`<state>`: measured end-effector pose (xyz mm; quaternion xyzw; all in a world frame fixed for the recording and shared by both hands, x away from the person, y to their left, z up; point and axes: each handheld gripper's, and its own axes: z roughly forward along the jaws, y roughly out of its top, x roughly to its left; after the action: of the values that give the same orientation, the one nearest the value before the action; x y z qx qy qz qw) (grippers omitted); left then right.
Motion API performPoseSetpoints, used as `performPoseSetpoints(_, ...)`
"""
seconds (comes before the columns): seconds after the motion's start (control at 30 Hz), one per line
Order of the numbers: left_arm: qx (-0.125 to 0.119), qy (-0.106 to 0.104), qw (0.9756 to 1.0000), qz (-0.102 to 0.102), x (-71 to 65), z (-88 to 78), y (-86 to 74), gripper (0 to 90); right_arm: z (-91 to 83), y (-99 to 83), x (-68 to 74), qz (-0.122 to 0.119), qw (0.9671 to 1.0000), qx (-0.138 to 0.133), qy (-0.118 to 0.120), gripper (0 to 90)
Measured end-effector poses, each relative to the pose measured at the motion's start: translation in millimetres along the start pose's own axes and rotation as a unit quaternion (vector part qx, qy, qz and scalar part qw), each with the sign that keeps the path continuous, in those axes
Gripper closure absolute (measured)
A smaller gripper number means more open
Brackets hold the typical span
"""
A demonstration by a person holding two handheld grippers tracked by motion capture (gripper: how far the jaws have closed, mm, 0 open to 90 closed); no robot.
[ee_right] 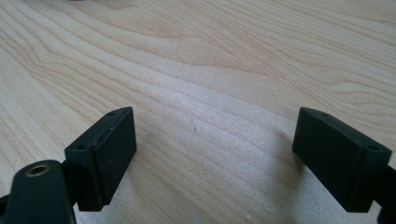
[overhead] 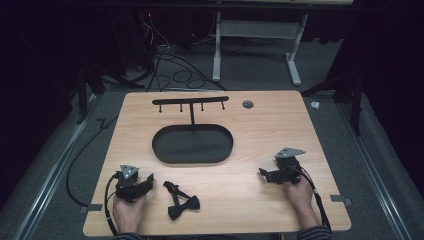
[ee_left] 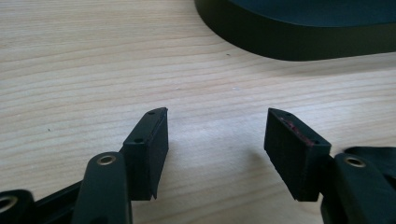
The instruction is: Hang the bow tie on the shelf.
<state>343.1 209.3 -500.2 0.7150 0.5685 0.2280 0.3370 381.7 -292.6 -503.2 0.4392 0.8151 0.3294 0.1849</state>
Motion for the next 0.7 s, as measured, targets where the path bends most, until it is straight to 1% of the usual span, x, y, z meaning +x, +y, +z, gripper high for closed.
performPoseSetpoints(0.1, -0.003, -0.01, 0.9999, 0.004, -7.1, -7.1, -1.9, 40.2, 0.0, 0.0, 0.0, 0.0, 1.0, 0.0, 0.0, 14.3)
performPoseSetpoints(0.2, -0.004, -0.014, 0.9999, 0.008, -10.4, -10.4, -3.4, 40.2, 0.0, 0.0, 0.0, 0.0, 1.0, 0.0, 0.0, 14.3)
performPoseSetpoints(0.3, -0.005, -0.033, 0.9994, -0.002, -14.8, -17.2, -6.5, 40.2, 0.0, 0.0, -0.1, -0.001, 1.0, 0.0, 0.0, 14.3)
performPoseSetpoints(0.47, -0.004, -0.042, 0.9991, -0.005, -20.7, -23.2, -8.9, 40.2, 0.0, 0.0, 0.0, 0.0, 1.0, 0.0, 0.0, 14.3)
performPoseSetpoints(0.6, -0.005, -0.053, 0.9986, 0.0, -29.1, -27.6, -8.5, 40.2, 0.0, 0.0, -0.1, -0.001, 1.0, 0.0, 0.0, 14.3)
performPoseSetpoints(0.63, -0.005, -0.053, 0.9986, 0.0, -29.1, -27.6, -8.5, 40.1, 0.0, 0.0, -0.1, -0.001, 1.0, 0.0, 0.0, 14.3)
performPoseSetpoints(0.7, -0.002, -0.058, 0.9983, 0.007, -35.1, -27.6, -8.6, 40.0, 0.0, 0.0, -0.1, -0.001, 1.0, 0.0, 0.0, 14.3)
